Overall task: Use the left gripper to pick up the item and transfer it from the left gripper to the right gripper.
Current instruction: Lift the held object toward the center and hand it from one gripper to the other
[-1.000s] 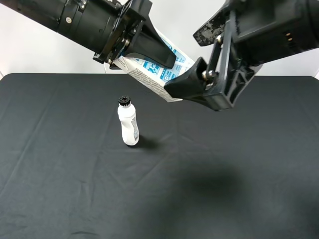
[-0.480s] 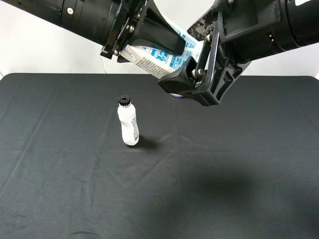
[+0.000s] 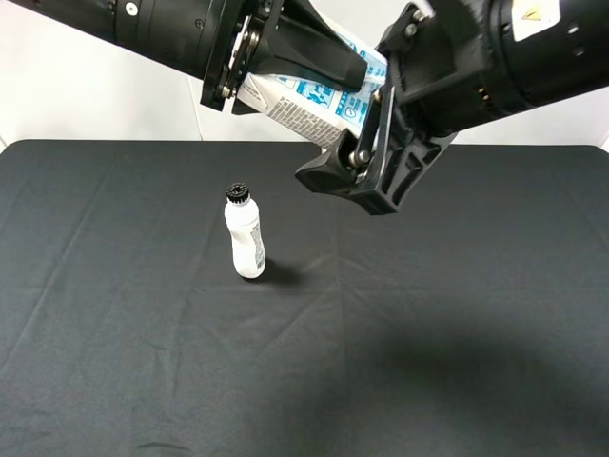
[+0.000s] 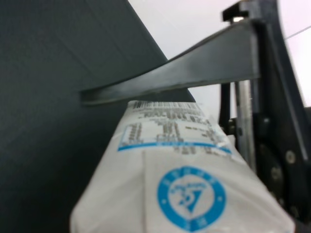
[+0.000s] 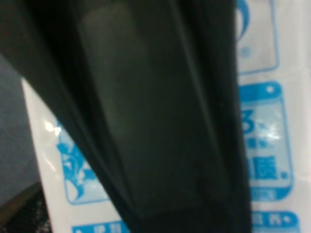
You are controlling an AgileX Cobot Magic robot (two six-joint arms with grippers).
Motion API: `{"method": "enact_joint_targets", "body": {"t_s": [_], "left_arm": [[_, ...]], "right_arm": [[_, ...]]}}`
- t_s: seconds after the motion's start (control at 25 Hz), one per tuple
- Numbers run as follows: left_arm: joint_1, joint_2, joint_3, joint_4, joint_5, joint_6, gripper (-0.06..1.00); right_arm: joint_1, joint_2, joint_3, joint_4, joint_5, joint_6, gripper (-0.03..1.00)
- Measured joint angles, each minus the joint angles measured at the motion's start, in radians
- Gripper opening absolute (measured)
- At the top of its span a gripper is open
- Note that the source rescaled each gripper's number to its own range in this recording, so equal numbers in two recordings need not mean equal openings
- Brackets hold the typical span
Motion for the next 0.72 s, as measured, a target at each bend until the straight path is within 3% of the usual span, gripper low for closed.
{"method": "enact_joint_targets", "body": {"t_s": [0.72], "left_arm": [[0.000, 0.001, 0.000, 0.027, -0.026, 0.005, 0.00]], "right_arm": [[0.000, 0.005, 0.000, 0.000, -0.019, 0.000, 1.00]]}}
